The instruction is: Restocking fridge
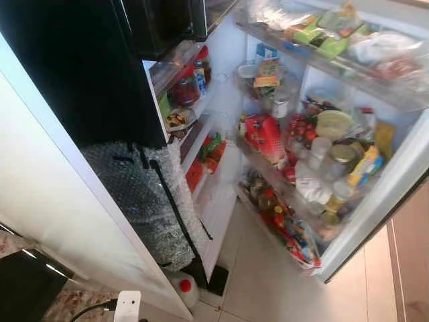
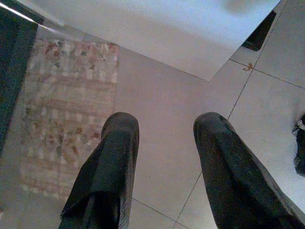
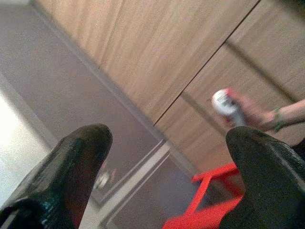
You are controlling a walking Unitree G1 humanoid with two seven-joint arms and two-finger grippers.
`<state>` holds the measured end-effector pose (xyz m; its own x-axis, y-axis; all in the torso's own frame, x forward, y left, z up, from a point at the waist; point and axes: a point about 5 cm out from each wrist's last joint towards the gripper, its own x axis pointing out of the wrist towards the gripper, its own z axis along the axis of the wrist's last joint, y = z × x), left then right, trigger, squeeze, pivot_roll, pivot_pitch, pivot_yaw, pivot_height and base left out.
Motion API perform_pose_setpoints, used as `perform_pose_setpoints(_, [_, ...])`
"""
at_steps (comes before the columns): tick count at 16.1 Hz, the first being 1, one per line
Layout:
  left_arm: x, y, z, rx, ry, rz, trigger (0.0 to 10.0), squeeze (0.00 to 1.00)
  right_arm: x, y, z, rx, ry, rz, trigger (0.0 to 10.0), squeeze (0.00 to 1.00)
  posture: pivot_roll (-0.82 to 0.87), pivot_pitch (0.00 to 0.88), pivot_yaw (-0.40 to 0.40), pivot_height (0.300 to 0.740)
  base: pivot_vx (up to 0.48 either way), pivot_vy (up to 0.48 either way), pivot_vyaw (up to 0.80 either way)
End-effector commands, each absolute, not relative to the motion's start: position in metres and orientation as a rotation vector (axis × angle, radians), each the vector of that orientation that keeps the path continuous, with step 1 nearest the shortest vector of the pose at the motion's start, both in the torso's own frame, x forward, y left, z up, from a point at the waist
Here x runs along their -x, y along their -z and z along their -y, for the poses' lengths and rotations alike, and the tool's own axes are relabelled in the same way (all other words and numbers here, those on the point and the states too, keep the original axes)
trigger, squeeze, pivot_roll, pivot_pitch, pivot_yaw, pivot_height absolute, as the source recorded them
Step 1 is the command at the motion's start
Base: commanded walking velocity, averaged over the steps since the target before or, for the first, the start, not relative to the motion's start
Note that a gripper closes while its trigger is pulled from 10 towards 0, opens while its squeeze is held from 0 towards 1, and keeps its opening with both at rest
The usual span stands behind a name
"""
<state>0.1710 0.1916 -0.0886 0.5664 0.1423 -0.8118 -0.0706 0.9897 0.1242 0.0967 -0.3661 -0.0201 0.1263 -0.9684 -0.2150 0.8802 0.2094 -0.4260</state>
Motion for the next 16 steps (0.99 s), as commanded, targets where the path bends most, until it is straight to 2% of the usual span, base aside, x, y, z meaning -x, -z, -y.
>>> perform_pose_setpoints(1, [-0.166, 0.090, -0.195, -0.091, -0.134, -0.977, 10.0, 0.00, -0.096, 0.015, 0.372, 0.217, 1.397, -0.462, 10.0, 0.00, -0.16, 0.000, 0.100, 0.740, 0.000, 0.000, 0.00])
perform_pose_setpoints(4, [-0.167, 0.090, -0.194, -0.090, -0.127, -0.974, 10.0, 0.00, -0.117, -0.025, 0.405, 0.227, 1.450, -0.284, 10.0, 0.00, -0.17, 0.000, 0.098, 0.740, 0.000, 0.000, 0.00])
perform_pose_setpoints(7, [-0.166, 0.090, -0.195, -0.090, -0.132, -0.973, 10.0, 0.00, -0.149, -0.071, 0.429, 0.279, 1.371, -0.121, 10.0, 0.00, -0.17, 0.000, 0.097, 0.740, 0.000, 0.000, 0.00])
perform_pose_setpoints(8, [-0.166, 0.090, -0.196, -0.092, -0.131, -0.974, 10.0, 0.00, -0.180, -0.095, 0.429, 0.256, 1.244, -0.016, 10.0, 0.00, -0.18, 0.000, 0.098, 0.740, 0.000, 0.000, 0.00])
perform_pose_setpoints(10, [-0.165, 0.090, -0.196, -0.080, -0.137, -0.971, 10.0, 0.00, -0.226, -0.110, 0.400, 0.217, 0.945, 0.079, 10.0, 0.00, -0.17, 0.000, 0.084, 0.740, 0.000, 0.000, 0.00])
perform_pose_setpoints(12, [-0.166, 0.090, -0.196, -0.081, -0.135, -0.970, 10.0, 0.00, -0.245, -0.126, 0.388, 0.220, 0.824, 0.156, 10.0, 0.00, -0.17, 0.000, 0.087, 0.740, 0.000, 0.000, 0.00])
perform_pose_setpoints(16, [-0.167, 0.090, -0.196, -0.081, -0.143, -0.971, 10.0, 0.00, -0.245, -0.123, 0.384, 0.214, 0.791, 0.129, 10.0, 0.00, -0.17, 0.000, 0.087, 0.740, 0.000, 0.000, 0.00])
